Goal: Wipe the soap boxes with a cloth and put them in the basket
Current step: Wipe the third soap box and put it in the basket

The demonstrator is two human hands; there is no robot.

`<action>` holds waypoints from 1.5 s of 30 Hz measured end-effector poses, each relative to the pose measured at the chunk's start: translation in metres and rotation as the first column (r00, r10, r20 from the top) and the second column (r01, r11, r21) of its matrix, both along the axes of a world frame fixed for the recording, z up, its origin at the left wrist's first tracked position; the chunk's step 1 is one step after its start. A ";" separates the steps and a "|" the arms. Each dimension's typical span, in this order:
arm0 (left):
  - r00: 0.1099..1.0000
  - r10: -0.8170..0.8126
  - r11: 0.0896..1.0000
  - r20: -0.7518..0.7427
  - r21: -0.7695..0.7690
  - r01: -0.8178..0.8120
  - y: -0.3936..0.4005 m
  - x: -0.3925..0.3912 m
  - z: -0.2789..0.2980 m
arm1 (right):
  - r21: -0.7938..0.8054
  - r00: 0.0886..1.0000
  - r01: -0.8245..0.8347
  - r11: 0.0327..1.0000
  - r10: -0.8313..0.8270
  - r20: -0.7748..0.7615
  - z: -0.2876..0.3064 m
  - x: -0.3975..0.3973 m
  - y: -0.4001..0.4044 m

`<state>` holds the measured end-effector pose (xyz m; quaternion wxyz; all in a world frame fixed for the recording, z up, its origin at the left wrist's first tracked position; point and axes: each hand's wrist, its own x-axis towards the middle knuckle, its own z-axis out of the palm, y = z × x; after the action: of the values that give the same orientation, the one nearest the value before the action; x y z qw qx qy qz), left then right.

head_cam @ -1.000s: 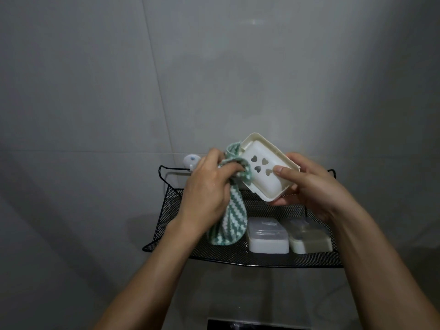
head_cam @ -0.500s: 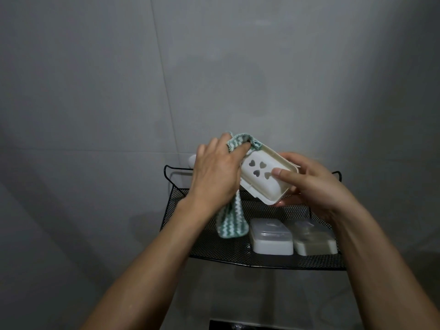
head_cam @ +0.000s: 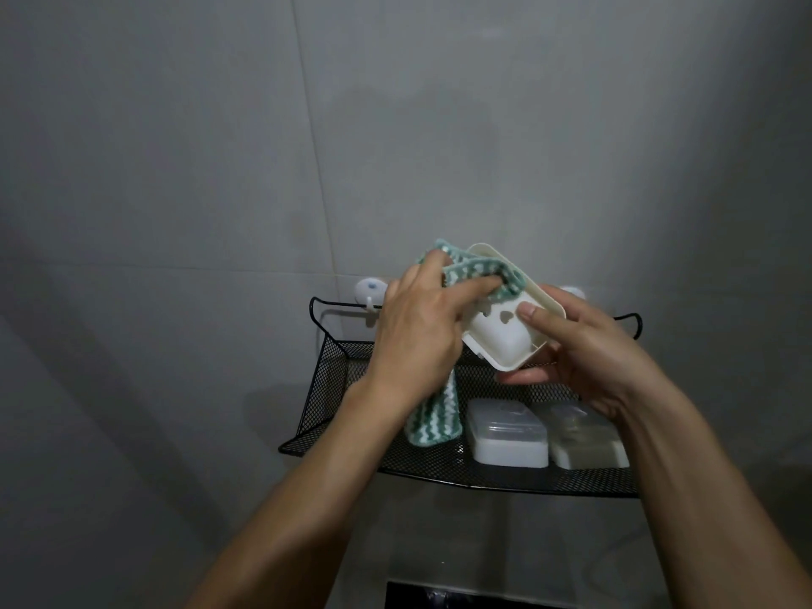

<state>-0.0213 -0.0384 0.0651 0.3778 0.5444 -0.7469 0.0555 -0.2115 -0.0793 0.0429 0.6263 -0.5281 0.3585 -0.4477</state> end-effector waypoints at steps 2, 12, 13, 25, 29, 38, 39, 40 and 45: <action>0.995 -0.089 0.996 0.037 0.015 0.089 0.005 -0.001 -0.002 | -0.010 1.000 -0.019 1.000 0.019 0.002 -0.002 -0.001 -0.001; 0.995 0.077 0.995 0.067 0.052 -0.080 -0.008 0.014 -0.003 | 0.007 1.000 -0.015 1.000 0.015 0.026 -0.005 -0.005 -0.002; 0.995 0.080 0.996 0.065 0.038 -0.082 -0.008 0.015 -0.004 | 0.005 1.000 0.002 1.000 -0.002 0.029 -0.004 -0.006 -0.002; 0.972 0.163 0.985 0.171 -0.082 -0.151 -0.001 0.011 -0.014 | -0.119 0.992 0.114 0.986 -0.119 -0.041 -0.002 0.003 0.003; 0.985 0.084 0.995 0.152 -0.074 -0.073 0.005 0.003 -0.022 | -0.142 0.989 0.137 0.980 -0.143 -0.032 -0.001 0.000 -0.001; 0.985 -0.115 0.993 0.128 -0.012 0.117 0.016 -0.016 -0.033 | -0.149 0.994 0.098 0.984 -0.104 -0.032 -0.005 -0.003 -0.008; 0.984 -0.118 0.993 0.131 -0.007 0.120 0.015 -0.015 -0.033 | -0.146 0.994 0.098 0.984 -0.103 -0.028 -0.005 -0.004 -0.008; 0.983 -0.117 0.993 0.139 -0.004 0.119 0.015 -0.014 -0.033 | -0.141 0.994 0.100 0.985 -0.104 -0.022 -0.005 -0.004 -0.008; 0.988 -0.039 0.998 0.150 -0.047 0.046 0.011 -0.001 -0.033 | -0.131 0.994 0.089 0.987 -0.096 -0.047 -0.002 -0.007 -0.007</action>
<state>-0.0222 -0.0269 0.0322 0.3355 0.5129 -0.7829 0.1068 -0.2181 -0.0860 0.0406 0.5595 -0.5619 0.3694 -0.4845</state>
